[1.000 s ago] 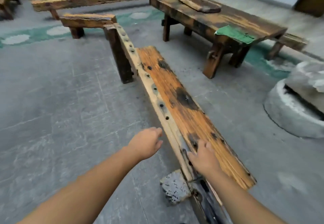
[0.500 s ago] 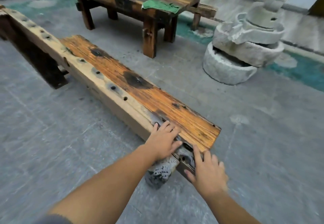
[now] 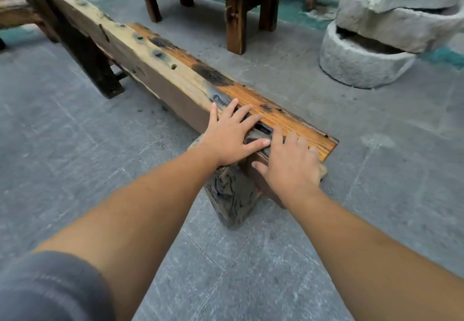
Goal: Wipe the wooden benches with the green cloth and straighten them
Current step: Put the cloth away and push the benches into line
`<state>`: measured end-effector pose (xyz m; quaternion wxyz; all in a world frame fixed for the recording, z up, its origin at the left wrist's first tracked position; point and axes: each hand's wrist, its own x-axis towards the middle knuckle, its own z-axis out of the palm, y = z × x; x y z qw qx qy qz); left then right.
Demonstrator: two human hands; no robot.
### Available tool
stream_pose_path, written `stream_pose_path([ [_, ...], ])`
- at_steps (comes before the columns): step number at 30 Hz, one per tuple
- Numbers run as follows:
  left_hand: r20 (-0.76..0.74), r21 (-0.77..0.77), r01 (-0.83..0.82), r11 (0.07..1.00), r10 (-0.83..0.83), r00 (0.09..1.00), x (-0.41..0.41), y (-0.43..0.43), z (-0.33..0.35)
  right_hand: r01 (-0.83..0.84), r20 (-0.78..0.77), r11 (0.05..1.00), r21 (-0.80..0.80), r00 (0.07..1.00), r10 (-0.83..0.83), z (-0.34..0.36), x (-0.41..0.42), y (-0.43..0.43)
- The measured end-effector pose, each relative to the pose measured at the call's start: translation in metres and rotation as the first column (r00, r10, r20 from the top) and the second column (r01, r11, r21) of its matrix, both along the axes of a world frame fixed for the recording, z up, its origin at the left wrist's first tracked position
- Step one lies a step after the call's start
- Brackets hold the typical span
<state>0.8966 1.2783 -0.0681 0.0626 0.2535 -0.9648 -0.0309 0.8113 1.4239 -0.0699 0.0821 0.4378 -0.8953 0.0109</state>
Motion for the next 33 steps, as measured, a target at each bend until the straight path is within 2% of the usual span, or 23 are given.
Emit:
stream_pose_path([
  [6,-0.045,0.075,0.024,0.997,-0.020,0.999,-0.004,-0.001,0.003,0.020,-0.025,1.000,-0.016,0.999,-0.020,0.008,0.005,-0.002],
  [8,-0.062,0.122,0.106,0.987,-0.099,0.993,0.002,-0.013,0.006,0.043,-0.023,0.999,0.006,0.999,-0.043,0.010,0.010,-0.004],
  [11,-0.068,0.042,0.244,0.969,-0.241,0.968,0.009,-0.051,0.008,0.073,-0.044,0.997,0.027,0.996,-0.071,0.012,0.012,-0.009],
  [18,-0.220,0.076,0.201,0.977,-0.180,0.959,0.005,-0.069,0.001,0.068,-0.069,0.995,0.076,0.996,-0.062,0.012,0.012,-0.017],
  [26,-0.221,0.082,0.197,0.977,-0.175,0.960,0.004,-0.069,0.002,0.028,-0.027,0.991,0.130,0.999,-0.024,0.014,0.010,-0.024],
  [31,-0.161,-0.043,0.252,0.967,-0.256,0.953,-0.003,-0.085,0.010,0.008,-0.018,0.989,0.149,1.000,-0.006,0.016,0.009,-0.027],
  [33,-0.196,-0.130,0.298,0.946,-0.319,0.927,-0.008,-0.097,0.010,0.018,-0.030,0.987,0.157,0.999,-0.013,0.014,0.008,-0.028],
])
